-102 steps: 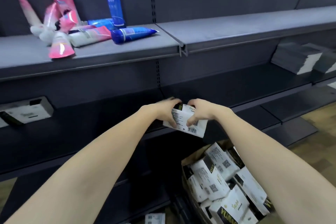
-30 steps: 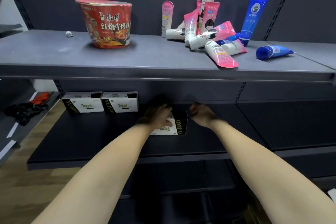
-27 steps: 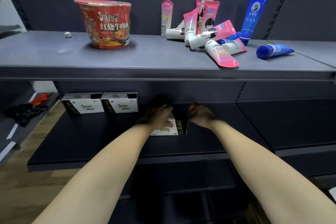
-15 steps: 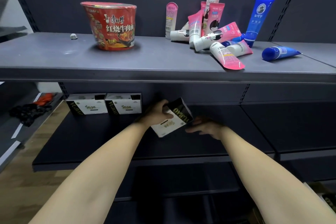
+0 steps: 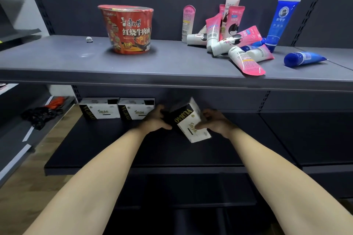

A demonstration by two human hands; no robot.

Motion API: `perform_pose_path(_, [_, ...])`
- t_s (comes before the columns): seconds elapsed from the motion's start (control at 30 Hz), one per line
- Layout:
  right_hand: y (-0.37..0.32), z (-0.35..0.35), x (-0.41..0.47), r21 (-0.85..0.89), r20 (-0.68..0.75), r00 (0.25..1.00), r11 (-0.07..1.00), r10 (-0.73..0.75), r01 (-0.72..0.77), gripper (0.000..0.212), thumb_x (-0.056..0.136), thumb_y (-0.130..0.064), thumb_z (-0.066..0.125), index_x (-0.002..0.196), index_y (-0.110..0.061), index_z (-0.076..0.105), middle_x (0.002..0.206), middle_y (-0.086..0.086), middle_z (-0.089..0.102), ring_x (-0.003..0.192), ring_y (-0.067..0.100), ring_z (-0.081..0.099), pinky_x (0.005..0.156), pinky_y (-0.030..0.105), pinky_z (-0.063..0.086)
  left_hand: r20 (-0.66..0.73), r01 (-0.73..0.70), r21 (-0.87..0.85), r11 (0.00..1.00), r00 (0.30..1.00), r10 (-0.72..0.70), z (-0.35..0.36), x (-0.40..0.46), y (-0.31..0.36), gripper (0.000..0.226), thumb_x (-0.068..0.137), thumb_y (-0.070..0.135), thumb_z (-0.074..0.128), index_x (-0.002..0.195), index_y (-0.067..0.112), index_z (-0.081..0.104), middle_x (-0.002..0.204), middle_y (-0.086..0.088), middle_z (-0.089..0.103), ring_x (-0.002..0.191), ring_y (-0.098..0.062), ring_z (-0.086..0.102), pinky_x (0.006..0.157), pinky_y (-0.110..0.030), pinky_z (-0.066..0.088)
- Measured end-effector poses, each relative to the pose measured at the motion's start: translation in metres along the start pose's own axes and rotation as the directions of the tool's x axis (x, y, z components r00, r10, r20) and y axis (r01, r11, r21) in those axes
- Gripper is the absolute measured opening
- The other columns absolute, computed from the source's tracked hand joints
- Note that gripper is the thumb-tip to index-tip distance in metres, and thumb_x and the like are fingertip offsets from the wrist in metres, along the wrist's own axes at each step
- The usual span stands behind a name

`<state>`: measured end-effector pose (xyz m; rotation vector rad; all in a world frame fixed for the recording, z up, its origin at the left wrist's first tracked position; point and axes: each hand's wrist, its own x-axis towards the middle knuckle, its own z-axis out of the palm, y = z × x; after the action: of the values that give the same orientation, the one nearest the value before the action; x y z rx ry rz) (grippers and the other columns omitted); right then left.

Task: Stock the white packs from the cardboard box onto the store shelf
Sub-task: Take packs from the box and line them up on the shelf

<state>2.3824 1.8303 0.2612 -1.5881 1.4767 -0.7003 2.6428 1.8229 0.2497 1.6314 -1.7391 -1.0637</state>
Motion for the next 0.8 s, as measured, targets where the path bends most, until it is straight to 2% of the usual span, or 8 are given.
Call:
perform_pose_path(0.1, [-0.01,0.007,0.004,-0.264,-0.001,0.999,0.964,-0.045,0.043,0.051,0.065,-0.019,0.087,0.112,-0.017,0.067,0.11,-0.001,0.068,0.103,0.022,0.064,0.081,0.036,0.055,-0.043,0.025,0.138,0.99,0.999,-0.019,-0.007,-0.001,-0.012,0.091,0.068,0.002,0.086,0.144,0.016,0.038,0.126,-0.008,0.055,0.116,-0.025,0.054,0.093,-0.032,0.047])
perform_pose_path(0.17, [-0.01,0.016,0.008,-0.431,0.018,0.999,0.901,-0.051,0.054,0.052,0.066,-0.026,0.086,0.113,-0.024,0.064,0.11,-0.004,0.063,0.108,0.022,0.057,0.081,0.031,0.049,-0.047,0.022,0.256,0.967,0.999,-0.01,-0.01,-0.002,-0.018,0.084,0.072,0.006,0.083,0.143,0.017,0.04,0.129,-0.008,0.057,0.117,-0.026,0.055,0.093,-0.033,0.048])
perform_pose_path(0.3, [0.0,0.038,0.013,-0.57,0.02,0.998,0.819,-0.061,0.062,0.044,0.08,-0.028,0.079,0.118,-0.023,0.057,0.117,0.002,0.06,0.119,0.03,0.05,0.096,0.042,0.048,-0.092,0.011,0.379,0.925,0.995,0.026,-0.011,-0.002,-0.025,0.062,0.082,0.017,0.074,0.138,0.023,0.047,0.131,-0.003,0.06,0.115,-0.023,0.059,0.097,-0.039,0.05])
perform_pose_path(0.37, [-0.002,0.05,0.011,-0.703,-0.041,0.991,0.708,-0.131,0.064,0.046,0.09,-0.029,0.068,0.133,-0.023,0.051,0.132,0.006,0.054,0.126,0.032,0.044,0.104,0.051,0.04,-0.128,0.016,0.438,0.899,0.991,0.045,-0.012,-0.002,-0.026,0.049,0.087,0.023,0.068,0.133,0.024,0.051,0.127,-0.003,0.062,0.112,-0.023,0.061,0.094,-0.039,0.052])
perform_pose_path(0.47, [-0.005,0.068,0.017,-0.876,-0.065,0.956,0.475,-0.286,0.082,0.054,0.092,-0.031,0.064,0.143,-0.024,0.046,0.145,0.006,0.045,0.131,0.031,0.039,0.104,0.047,0.034,-0.159,0.027,0.496,0.868,0.986,0.06,-0.017,0.002,-0.03,0.039,0.092,0.027,0.061,0.129,0.021,0.052,0.127,-0.005,0.062,0.112,-0.027,0.06,0.089,-0.035,0.05])
perform_pose_path(0.53, [-0.004,0.082,0.026,-0.904,-0.053,0.943,0.416,-0.328,0.094,0.053,0.091,-0.027,0.065,0.141,-0.021,0.049,0.144,0.005,0.046,0.13,0.031,0.042,0.102,0.044,0.036,-0.18,0.059,0.533,0.844,0.983,0.044,-0.023,0.006,-0.035,0.038,0.094,0.029,0.058,0.131,0.02,0.05,0.13,-0.008,0.059,0.115,-0.03,0.059,0.088,-0.035,0.048])
perform_pose_path(0.67, [-0.009,0.099,0.045,-0.906,-0.127,0.918,0.42,-0.376,0.047,0.048,0.089,-0.014,0.066,0.135,-0.019,0.056,0.134,0.005,0.055,0.12,0.032,0.051,0.094,0.044,0.043,-0.19,0.107,0.592,0.799,0.982,0.01,-0.034,0.014,-0.048,0.041,0.096,0.027,0.054,0.136,0.018,0.048,0.138,-0.011,0.054,0.122,-0.031,0.054,0.096,-0.042,0.049])
perform_pose_path(0.8, [-0.017,0.107,0.071,-0.9,-0.115,0.91,0.43,-0.399,0.075,0.044,0.078,-0.005,0.074,0.121,-0.008,0.066,0.119,0.014,0.064,0.109,0.039,0.059,0.087,0.046,0.046,-0.166,0.086,0.646,0.758,0.986,0.029,-0.039,0.02,-0.061,0.046,0.098,0.023,0.051,0.143,0.016,0.045,0.147,-0.01,0.046,0.131,-0.031,0.047,0.102,-0.044,0.046])
